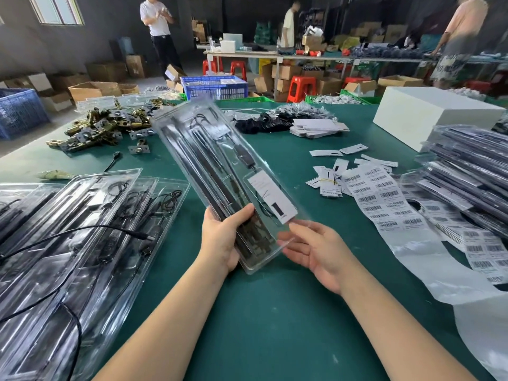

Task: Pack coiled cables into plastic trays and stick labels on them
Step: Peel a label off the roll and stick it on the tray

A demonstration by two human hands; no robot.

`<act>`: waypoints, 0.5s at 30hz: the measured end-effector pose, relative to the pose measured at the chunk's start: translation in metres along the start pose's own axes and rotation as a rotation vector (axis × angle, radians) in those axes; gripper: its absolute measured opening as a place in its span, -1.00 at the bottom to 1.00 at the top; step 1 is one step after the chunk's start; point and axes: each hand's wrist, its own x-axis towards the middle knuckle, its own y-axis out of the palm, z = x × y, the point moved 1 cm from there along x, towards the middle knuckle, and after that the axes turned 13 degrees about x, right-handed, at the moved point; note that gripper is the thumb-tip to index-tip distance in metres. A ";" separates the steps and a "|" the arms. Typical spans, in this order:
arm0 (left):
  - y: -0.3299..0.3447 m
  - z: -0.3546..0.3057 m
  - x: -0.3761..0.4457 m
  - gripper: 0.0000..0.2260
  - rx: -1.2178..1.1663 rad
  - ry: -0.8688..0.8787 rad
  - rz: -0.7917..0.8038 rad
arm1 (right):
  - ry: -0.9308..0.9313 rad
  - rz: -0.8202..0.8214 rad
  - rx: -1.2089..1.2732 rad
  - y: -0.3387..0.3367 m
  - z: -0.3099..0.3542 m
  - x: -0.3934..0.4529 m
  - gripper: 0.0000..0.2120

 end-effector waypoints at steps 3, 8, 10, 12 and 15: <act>0.000 0.003 0.002 -0.56 -0.006 0.015 -0.018 | -0.024 -0.075 -0.005 0.005 -0.006 0.002 -0.96; 0.002 0.008 0.003 -0.57 -0.010 0.063 -0.023 | -0.034 -0.103 0.014 0.004 -0.008 0.004 -0.94; 0.001 0.008 0.004 -0.54 -0.021 0.059 -0.027 | -0.048 -0.111 0.011 0.005 -0.007 0.005 -0.93; 0.000 0.009 0.004 -0.57 -0.024 0.057 -0.030 | -0.070 -0.124 -0.004 0.007 -0.007 0.006 -0.93; 0.000 0.009 0.004 -0.59 -0.027 0.052 -0.036 | -0.087 -0.136 -0.040 0.008 -0.005 0.008 -0.90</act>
